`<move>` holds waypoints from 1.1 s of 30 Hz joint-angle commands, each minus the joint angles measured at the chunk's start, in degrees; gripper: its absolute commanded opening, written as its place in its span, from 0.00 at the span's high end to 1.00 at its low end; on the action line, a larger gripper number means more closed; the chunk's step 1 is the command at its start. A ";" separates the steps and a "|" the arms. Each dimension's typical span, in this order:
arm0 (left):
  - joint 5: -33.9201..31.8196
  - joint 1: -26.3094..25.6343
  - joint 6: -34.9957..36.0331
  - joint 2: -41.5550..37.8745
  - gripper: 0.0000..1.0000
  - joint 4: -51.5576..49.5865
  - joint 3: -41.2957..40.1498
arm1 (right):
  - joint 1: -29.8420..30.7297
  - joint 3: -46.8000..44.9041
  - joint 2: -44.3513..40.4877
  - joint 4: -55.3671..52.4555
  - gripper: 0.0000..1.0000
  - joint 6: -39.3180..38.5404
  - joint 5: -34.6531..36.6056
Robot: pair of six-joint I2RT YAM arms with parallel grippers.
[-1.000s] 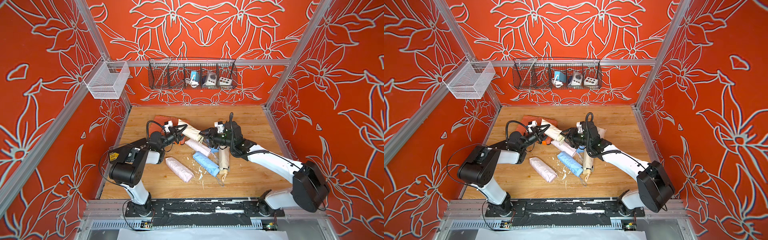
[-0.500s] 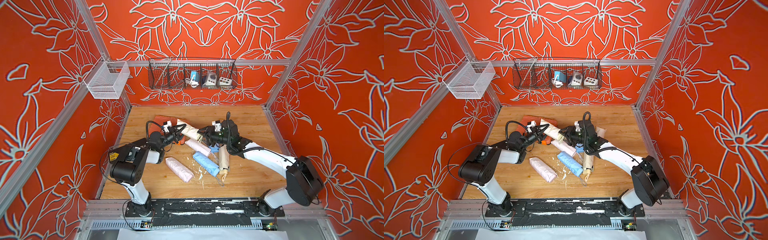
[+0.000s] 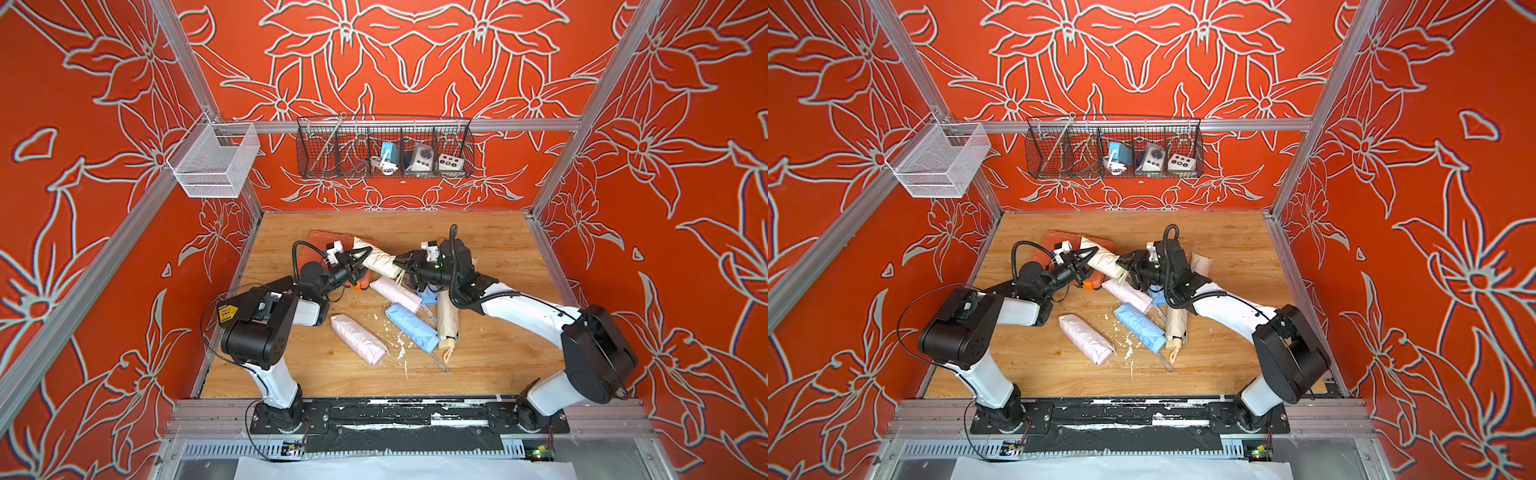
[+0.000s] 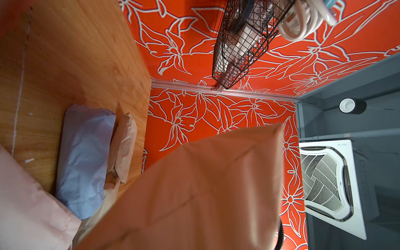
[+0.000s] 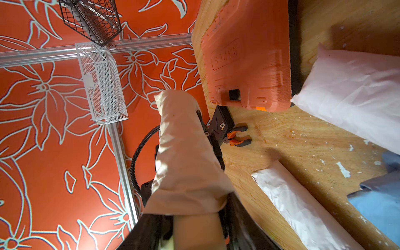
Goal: Take umbrellas out of sleeves
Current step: Take out the umbrella from the umbrella sleeve.
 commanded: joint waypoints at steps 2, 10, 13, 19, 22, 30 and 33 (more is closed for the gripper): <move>2.71 -2.65 -1.40 -0.50 0.68 6.74 1.31 | 1.06 2.81 2.19 1.57 0.50 0.85 -0.92; 1.85 -4.29 -2.45 0.13 0.68 7.69 1.66 | 1.07 3.80 3.07 1.06 0.59 0.13 -0.74; 1.52 -4.61 -3.39 0.73 0.68 8.82 1.56 | 1.05 3.76 3.04 1.06 0.67 -0.22 -0.74; 1.86 -4.65 -3.48 0.99 0.67 8.99 1.49 | 0.91 3.36 2.27 -0.19 0.91 -2.98 -1.37; 3.83 -4.31 -2.35 0.87 0.48 7.46 1.62 | -0.40 3.62 0.96 -1.69 1.00 -8.21 -3.34; 19.10 -1.46 20.15 -3.20 0.20 -21.77 5.43 | -9.71 8.37 -2.92 -19.08 1.00 -28.25 -19.68; 19.76 0.45 33.95 -7.03 0.04 -39.10 8.61 | -13.22 11.55 -5.38 -30.05 1.00 -36.57 -23.37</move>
